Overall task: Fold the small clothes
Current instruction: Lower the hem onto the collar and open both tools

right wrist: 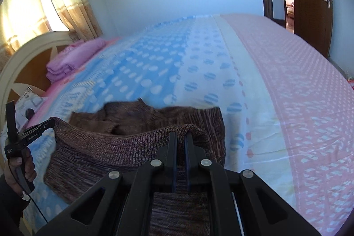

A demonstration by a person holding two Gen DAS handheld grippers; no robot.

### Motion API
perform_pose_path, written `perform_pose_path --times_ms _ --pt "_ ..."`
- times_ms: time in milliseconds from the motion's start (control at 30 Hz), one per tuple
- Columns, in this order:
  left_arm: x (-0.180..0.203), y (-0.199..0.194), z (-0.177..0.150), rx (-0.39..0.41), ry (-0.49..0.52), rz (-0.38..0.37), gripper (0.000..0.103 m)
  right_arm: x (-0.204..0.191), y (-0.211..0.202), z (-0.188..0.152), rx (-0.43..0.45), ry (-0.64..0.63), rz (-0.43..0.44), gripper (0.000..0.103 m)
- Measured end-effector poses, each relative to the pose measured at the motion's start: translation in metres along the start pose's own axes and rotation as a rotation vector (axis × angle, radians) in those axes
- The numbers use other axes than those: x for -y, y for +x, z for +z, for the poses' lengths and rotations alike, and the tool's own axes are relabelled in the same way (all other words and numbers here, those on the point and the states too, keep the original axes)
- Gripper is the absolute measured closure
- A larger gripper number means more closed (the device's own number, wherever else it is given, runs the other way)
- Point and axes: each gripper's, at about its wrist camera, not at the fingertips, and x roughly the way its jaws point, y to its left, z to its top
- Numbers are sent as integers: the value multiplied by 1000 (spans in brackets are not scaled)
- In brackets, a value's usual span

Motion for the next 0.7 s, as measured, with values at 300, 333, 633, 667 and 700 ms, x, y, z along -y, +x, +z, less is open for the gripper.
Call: perform_pose_path --times_ms 300,333,633,667,700 --pt "-14 28 2 -55 -28 80 61 21 45 -1 -69 -3 -65 78" --pt "-16 25 0 -48 -20 87 46 21 44 -3 -69 -18 -88 68" --pt "7 31 -30 -70 264 233 26 -14 60 -22 -164 -398 -310 30" --pt "8 33 -23 -64 244 231 26 -16 65 -16 -163 -398 -318 30" --pt "8 36 -13 -54 219 239 26 -16 69 -8 -159 -389 -321 30"
